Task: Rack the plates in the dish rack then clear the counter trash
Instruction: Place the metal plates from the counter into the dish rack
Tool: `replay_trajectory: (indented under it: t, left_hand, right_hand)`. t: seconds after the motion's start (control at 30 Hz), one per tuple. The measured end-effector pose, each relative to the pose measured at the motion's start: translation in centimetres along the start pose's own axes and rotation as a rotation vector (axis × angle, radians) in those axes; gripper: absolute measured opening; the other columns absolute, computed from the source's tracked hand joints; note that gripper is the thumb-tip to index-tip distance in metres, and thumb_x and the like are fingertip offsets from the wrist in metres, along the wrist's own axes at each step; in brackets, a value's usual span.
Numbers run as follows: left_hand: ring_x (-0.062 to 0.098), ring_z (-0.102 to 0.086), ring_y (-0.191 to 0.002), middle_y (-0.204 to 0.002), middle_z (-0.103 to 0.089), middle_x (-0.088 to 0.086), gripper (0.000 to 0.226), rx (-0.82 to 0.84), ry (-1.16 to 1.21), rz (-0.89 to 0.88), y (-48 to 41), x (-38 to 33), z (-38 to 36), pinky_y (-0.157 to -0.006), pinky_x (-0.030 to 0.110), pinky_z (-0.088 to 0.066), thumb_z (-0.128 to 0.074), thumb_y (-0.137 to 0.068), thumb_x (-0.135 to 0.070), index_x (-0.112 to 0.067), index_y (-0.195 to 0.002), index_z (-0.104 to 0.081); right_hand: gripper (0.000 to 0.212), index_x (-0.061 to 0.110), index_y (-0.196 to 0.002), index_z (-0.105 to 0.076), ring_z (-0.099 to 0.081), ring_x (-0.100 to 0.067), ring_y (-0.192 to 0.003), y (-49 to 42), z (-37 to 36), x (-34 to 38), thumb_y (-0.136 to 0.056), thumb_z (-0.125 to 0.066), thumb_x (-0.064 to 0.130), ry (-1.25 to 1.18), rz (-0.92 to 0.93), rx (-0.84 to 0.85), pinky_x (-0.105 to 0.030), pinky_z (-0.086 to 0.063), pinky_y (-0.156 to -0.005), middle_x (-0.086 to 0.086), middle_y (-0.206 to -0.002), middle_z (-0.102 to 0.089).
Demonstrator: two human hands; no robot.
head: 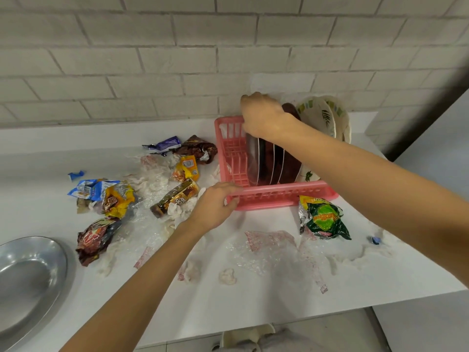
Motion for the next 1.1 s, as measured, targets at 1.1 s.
replay_trajectory:
  t: [1.1]
  left_hand:
    - [0.011, -0.062, -0.079, -0.092, -0.067, -0.003, 0.007, -1.014, -0.034, 1.094, 38.8, 11.7, 17.9, -0.068, 0.022, -0.045, -0.060, -0.093, -0.022, -0.020, -0.095, -0.067]
  right_hand:
    - [0.011, 0.017, -0.090, -0.069, -0.061, -0.012, -0.073, 15.7, -11.3, 29.8, -0.088, -0.058, 0.016, -0.933, 0.640, 0.544, -0.030, -0.051, -0.067, 0.002, -0.079, -0.067]
Point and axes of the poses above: each hand's wrist, its own y-axis away from the middle knuckle, its own z-axis out of the back of the hand, x = y × z, the point moved 5 cm from there along -y, towards the middle knuckle
